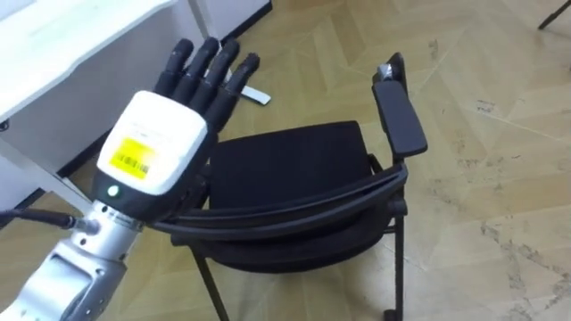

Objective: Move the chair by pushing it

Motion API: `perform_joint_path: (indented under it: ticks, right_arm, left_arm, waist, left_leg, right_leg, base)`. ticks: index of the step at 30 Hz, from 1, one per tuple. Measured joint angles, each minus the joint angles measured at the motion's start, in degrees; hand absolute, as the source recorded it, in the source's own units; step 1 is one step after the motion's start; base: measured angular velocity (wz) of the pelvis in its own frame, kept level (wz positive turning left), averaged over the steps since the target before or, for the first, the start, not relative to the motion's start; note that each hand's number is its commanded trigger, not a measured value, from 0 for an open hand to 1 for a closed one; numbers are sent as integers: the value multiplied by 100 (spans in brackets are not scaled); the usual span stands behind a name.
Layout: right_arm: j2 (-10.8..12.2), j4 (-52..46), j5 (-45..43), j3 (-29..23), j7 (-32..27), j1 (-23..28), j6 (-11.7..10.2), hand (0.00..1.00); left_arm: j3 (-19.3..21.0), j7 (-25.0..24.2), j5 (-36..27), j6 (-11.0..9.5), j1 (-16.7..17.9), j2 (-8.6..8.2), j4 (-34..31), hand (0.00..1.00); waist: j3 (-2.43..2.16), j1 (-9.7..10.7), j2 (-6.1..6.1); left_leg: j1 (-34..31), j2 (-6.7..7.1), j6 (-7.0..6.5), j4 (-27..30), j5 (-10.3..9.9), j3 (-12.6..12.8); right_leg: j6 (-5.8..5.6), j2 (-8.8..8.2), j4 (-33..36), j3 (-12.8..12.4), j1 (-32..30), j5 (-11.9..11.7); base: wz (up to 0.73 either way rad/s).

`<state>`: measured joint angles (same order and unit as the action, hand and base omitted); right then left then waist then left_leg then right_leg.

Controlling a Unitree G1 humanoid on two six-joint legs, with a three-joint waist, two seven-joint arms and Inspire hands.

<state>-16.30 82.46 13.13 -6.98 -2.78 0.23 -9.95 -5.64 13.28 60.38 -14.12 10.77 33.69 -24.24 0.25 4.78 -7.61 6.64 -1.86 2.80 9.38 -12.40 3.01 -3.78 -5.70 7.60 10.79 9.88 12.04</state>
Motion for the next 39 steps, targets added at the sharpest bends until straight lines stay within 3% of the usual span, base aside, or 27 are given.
perform_joint_path:
  ticks: [3, 7, 12, 17, 23, 25, 26, 27, 28, 29, 30, 31, 33, 34, 36, 37, 39]
  right_arm:
    - [-1, -9, 21, -34, 55, -73, 11, 0]
    - [-9, 4, 30, -41, 170, -206, 118, 0]
    - [-39, 3, 28, 128, 161, -232, 137, 0]
    - [-102, 20, 53, 124, 60, -243, 279, 0]
    - [-138, 7, 80, 107, -23, -246, 376, 0]
    - [-135, 14, 106, 106, -25, -245, 386, 0]
    - [-144, 18, 107, 106, -31, -249, 394, 0]
    - [-136, 14, 108, 98, -33, -247, 446, 0]
    - [-71, -3, 110, 103, -39, -373, 494, 0]
    - [-108, -30, 134, 138, -60, -450, 514, 0]
    - [-141, -127, 188, 168, -192, -412, 565, 0]
    - [-173, -170, 207, 142, -251, -381, 618, 0]
    - [-208, -228, 154, 104, -234, -327, 706, 0]
    - [-211, -227, 62, 49, -169, -292, 767, 0]
    - [-223, -232, 33, -72, -91, -255, 822, 0]
    - [-223, -243, 26, -130, -58, -241, 824, 0]
    - [-222, -241, -1, -165, 24, -249, 842, 0]
  left_arm:
    - [-20, -508, -288, 125, -63, 100, -114, 0]
    - [-250, -1371, -1040, 624, -164, 149, -112, 0]
    - [-439, -2335, -1403, 980, -210, 170, -167, 0]
    - [-517, -3221, -2056, 1319, -277, 475, -420, 0]
    - [-510, -4022, -2622, 1610, -519, 587, -456, 0]
    - [-497, -4288, -2742, 1763, -553, 609, -531, 0]
    - [-497, -4347, -2788, 1796, -563, 604, -544, 0]
    - [-474, -4410, -2966, 1877, -559, 642, -539, 0]
    - [-268, -4494, -3208, 1948, -560, 690, -541, 0]
    - [-204, -4603, -3361, 1971, -604, 632, -476, 0]
    - [-195, -4821, -3635, 2022, -651, 771, -342, 0]
    - [-153, -4942, -3806, 2155, -610, 891, -331, 0]
    - [-87, -5123, -3990, 2403, -623, 917, -334, 0]
    - [-56, -5264, -4014, 2507, -623, 916, -353, 0]
    - [4, -5492, -4057, 2641, -627, 923, -370, 0]
    - [15, -5652, -4062, 2747, -627, 930, -368, 0]
    - [24, -5821, -4058, 2804, -640, 992, -359, 0]
  waist:
    - [-17, 14, -32]
    - [-7, 135, -68]
    - [1, 158, -97]
    - [19, 163, -92]
    - [30, 157, -97]
    - [35, 171, -107]
    - [60, 180, -147]
    - [126, 175, -268]
    - [102, 165, -254]
    - [149, 199, -259]
    - [146, 358, -305]
    - [145, 395, -316]
    - [145, 434, -323]
    - [87, 409, -351]
    - [96, 311, -279]
    - [87, 276, -273]
    - [83, 275, -290]
  left_leg:
    - [-29, -1, 0, -1, 0, 0]
    - [-30, 0, 0, -7, 0, -29]
    - [-95, 0, 0, -5, 0, -26]
    - [-149, 0, 0, -8, 0, -51]
    - [-98, -13, -17, -20, 11, -330]
    - [-80, -66, -31, -25, 21, -525]
    - [-38, -103, -61, -50, 43, -642]
    - [32, -322, -90, -97, 63, -1039]
    - [-19, -377, -76, -55, 47, -1110]
    - [-63, -410, -43, -5, 11, -1067]
    - [-136, -414, 11, 45, 22, -742]
    - [-142, -360, 37, -4, 10, -486]
    - [-385, -306, 14, -218, 63, -254]
    - [-423, -300, -61, -138, 93, -25]
    - [-394, -223, -68, -75, 99, -13]
    - [-384, -140, -71, -52, 97, -24]
    - [-362, -100, -75, -27, 94, -21]
  right_leg:
    - [0, 0, 4, 5, -80, 0]
    - [0, -1, 11, 19, -76, 0]
    - [0, -2, 17, 23, -107, 0]
    - [0, -1, 27, 23, -184, 0]
    - [0, 11, 166, 25, -218, 0]
    - [0, 39, 420, 55, -332, 0]
    - [20, 54, 668, 83, -441, 15]
    - [204, 270, 973, -110, -829, 203]
    - [426, 480, 297, -372, -1200, -81]
    - [464, 499, 389, -272, -1210, -369]
    - [465, 500, 415, -121, -1157, -418]
    - [464, 504, 409, -209, -1112, -417]
    - [452, 508, 405, -337, -1089, -410]
    - [429, 493, 407, -353, -1081, -395]
    - [393, 484, 364, -351, -1035, -373]
    - [387, 458, 285, -313, -966, -379]
    - [383, 411, 265, -280, -910, -377]
  base:
    - [-3]
    - [2]
    - [0]
    - [0]
    - [1]
    - [-2]
    - [-14]
    - [-47]
    - [-46]
    - [-11]
    - [21]
    - [25]
    - [25]
    - [27]
    - [5]
    - [4]
    - [6]
